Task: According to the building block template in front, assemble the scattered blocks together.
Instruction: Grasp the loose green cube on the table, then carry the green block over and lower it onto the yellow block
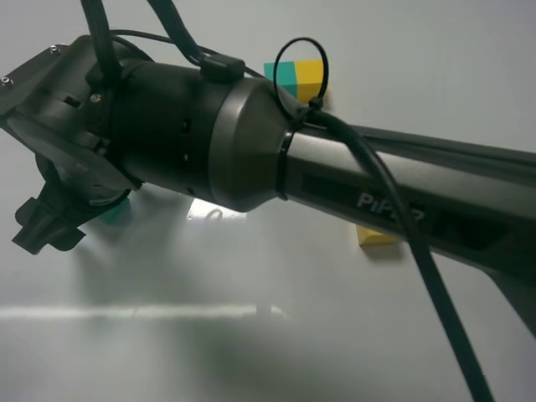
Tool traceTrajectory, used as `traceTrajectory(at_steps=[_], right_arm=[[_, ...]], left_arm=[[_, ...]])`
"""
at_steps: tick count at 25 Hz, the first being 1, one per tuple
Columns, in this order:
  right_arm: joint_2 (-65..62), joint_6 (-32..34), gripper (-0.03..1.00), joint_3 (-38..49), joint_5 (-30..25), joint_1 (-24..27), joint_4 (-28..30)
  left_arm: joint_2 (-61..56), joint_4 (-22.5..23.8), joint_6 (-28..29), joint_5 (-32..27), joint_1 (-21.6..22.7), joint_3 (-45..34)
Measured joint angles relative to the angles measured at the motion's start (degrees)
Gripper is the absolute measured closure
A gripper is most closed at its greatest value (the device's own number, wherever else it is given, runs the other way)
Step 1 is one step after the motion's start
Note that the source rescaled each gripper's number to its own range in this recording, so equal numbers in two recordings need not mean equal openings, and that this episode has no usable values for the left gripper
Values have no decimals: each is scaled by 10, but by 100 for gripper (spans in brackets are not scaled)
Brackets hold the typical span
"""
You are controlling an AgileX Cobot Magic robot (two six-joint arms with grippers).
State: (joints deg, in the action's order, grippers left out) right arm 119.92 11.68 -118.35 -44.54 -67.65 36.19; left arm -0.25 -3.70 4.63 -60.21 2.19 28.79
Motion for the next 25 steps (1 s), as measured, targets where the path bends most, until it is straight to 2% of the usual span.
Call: traceTrajectory(at_steps=[3, 6, 8, 13, 14, 20, 23, 25], right_arm=[[5, -6, -1, 0, 0, 0, 0], [7, -12, 14, 0, -1, 0, 0], [7, -14, 31, 0, -1, 1, 0], [7, -17, 89, 0, -2, 5, -2], [7, -19, 96, 0, -2, 5, -2], [5, -56, 96, 0, -15, 0, -3], [-10, -111, 96, 0, -29, -9, -28], [-32, -161, 96, 0, -40, -12, -66]], left_arm=[[0, 0, 0, 0, 0, 0], [0, 0, 0, 0, 0, 0], [0, 0, 0, 0, 0, 0], [0, 0, 0, 0, 0, 0], [0, 0, 0, 0, 0, 0], [0, 0, 0, 0, 0, 0], [0, 0, 0, 0, 0, 0], [0, 0, 0, 0, 0, 0]])
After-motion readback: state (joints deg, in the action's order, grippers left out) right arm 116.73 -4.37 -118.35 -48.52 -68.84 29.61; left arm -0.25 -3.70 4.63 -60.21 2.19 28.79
